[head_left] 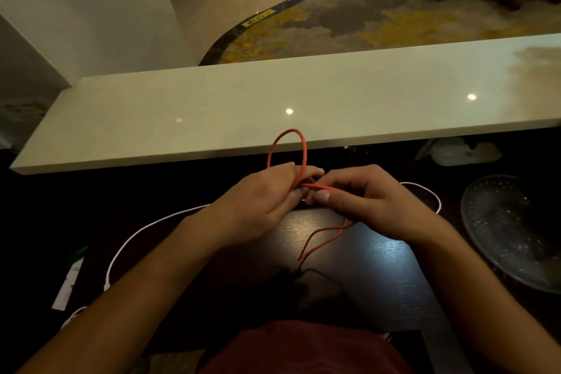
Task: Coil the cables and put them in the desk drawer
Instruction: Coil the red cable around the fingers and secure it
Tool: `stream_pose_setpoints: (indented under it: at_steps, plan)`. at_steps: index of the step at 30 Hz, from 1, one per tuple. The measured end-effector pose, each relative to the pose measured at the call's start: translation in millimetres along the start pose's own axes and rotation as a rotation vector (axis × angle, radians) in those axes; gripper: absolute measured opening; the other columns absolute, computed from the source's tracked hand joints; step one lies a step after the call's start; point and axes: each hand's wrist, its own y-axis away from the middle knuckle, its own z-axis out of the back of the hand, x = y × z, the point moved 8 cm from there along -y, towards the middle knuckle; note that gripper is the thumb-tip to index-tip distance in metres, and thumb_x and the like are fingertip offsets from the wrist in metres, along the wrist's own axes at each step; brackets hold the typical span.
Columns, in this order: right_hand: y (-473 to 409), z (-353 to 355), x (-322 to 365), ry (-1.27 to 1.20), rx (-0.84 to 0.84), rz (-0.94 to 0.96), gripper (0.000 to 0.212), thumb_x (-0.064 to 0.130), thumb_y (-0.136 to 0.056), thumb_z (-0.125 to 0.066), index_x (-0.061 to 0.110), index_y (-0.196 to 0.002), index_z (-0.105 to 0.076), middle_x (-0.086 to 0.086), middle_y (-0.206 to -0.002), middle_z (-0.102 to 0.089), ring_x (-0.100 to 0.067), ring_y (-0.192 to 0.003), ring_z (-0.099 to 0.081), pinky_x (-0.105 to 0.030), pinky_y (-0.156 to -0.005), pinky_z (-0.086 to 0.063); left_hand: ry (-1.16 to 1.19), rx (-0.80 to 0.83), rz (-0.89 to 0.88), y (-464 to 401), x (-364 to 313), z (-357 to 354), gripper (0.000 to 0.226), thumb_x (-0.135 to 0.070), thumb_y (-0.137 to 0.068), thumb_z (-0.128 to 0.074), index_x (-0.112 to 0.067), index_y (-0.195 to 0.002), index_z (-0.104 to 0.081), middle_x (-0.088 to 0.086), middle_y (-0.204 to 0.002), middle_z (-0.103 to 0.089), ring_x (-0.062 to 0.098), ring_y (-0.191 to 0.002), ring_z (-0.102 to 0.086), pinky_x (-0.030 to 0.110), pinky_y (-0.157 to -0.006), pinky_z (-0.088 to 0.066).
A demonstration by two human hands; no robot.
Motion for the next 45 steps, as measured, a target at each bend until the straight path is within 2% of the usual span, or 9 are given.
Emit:
stream_pose_setpoints:
  at_steps: [6, 12, 14, 18, 23, 27, 31, 39, 45]
  plan:
    - [11, -2, 14, 0.086, 0.081, -0.027, 0.017, 0.018, -0.098, -0.063, 0.018, -0.113, -0.071, -0.004, -0.057, -0.060, -0.010, -0.049, -0.056, -0.016, -0.049, -0.042, -0.321, -0.236, 0.070, -2, 20, 16, 0.047, -0.033, -0.100, -0.039, -0.011, -0.135, -0.059, 0.019, -0.144, -0.056, 0.037, -0.138, -0.048, 0.042, -0.119, -0.028]
    - [13, 20, 44, 0.109, -0.030, 0.103, 0.020, 0.020, -0.097, -0.063, 0.021, -0.113, -0.075, -0.012, -0.056, -0.054, -0.008, -0.049, -0.045, -0.016, -0.049, -0.036, -0.245, -0.205, 0.185, 1, 38, 20, 0.041, -0.025, -0.104, -0.051, -0.012, -0.142, -0.054, 0.016, -0.150, -0.051, 0.029, -0.145, -0.038, 0.020, -0.118, -0.005]
    - [11, 21, 56, 0.087, -0.028, 0.164, 0.021, 0.020, -0.096, -0.062, 0.021, -0.112, -0.075, -0.011, -0.060, -0.059, -0.005, -0.050, -0.043, -0.017, -0.049, -0.033, -0.215, -0.173, 0.157, 0, 35, 12, 0.041, -0.036, -0.102, -0.049, -0.017, -0.136, -0.060, 0.008, -0.136, -0.063, 0.025, -0.135, -0.050, 0.025, -0.117, -0.024]
    - [9, 19, 68, -0.043, -0.015, 0.227, 0.020, 0.018, -0.091, -0.064, 0.011, -0.106, -0.076, -0.012, -0.063, -0.064, -0.001, -0.052, -0.046, -0.014, -0.051, -0.035, -0.114, -0.066, 0.213, -2, 40, 4, 0.027, -0.047, -0.102, -0.049, -0.031, -0.116, -0.066, -0.018, -0.074, -0.058, 0.009, -0.079, -0.062, 0.023, -0.068, -0.039]
    - [6, 21, 75, -0.081, -0.025, 0.273, 0.019, 0.014, -0.091, -0.062, 0.012, -0.102, -0.077, -0.029, -0.076, -0.067, -0.009, -0.049, -0.046, -0.018, -0.049, -0.034, -0.039, 0.074, 0.235, -2, 56, 0, 0.030, -0.044, -0.103, -0.048, -0.036, -0.130, -0.060, -0.016, -0.095, -0.072, -0.002, -0.090, -0.066, 0.022, -0.081, -0.048]
    - [5, 27, 76, -0.151, -0.078, 0.324, 0.017, 0.010, -0.090, -0.061, 0.006, -0.098, -0.075, 0.009, -0.063, -0.068, -0.013, -0.039, -0.041, -0.021, -0.046, -0.029, -0.022, 0.073, 0.197, 0, 53, -2, 0.038, -0.027, -0.104, -0.050, -0.031, -0.142, -0.047, -0.014, -0.127, -0.067, 0.007, -0.119, -0.062, 0.030, -0.102, -0.047]
    - [0, 23, 78, -0.134, -0.088, 0.355, 0.021, 0.009, -0.092, -0.054, 0.010, -0.106, -0.069, 0.023, -0.063, -0.065, -0.002, -0.041, -0.039, -0.017, -0.046, -0.030, -0.269, 0.072, 0.245, -7, 58, 3, 0.040, -0.031, -0.104, -0.048, -0.034, -0.143, -0.049, 0.001, -0.126, -0.068, 0.022, -0.117, -0.063, 0.038, -0.098, -0.051]
    - [-39, 33, 58, -0.168, -0.216, 0.220, 0.020, 0.018, -0.102, -0.049, 0.013, -0.107, -0.069, 0.015, -0.056, -0.058, -0.008, -0.045, -0.049, -0.024, -0.050, -0.030, -0.110, 0.530, 0.003, 11, -19, -36, 0.032, -0.027, -0.100, -0.046, -0.031, -0.123, -0.068, -0.015, -0.095, -0.075, 0.002, -0.102, -0.064, 0.030, -0.101, -0.046]
    - [-67, 15, -8, -0.202, -0.238, -0.025, 0.021, 0.026, -0.099, -0.061, 0.013, -0.085, -0.069, 0.004, -0.055, -0.048, -0.013, -0.051, -0.040, -0.021, -0.051, -0.030, 0.056, 0.342, -0.289, 15, -80, -10, 0.035, -0.010, -0.099, -0.055, -0.022, -0.128, -0.068, -0.007, -0.116, -0.073, 0.009, -0.112, -0.063, 0.031, -0.101, -0.046]
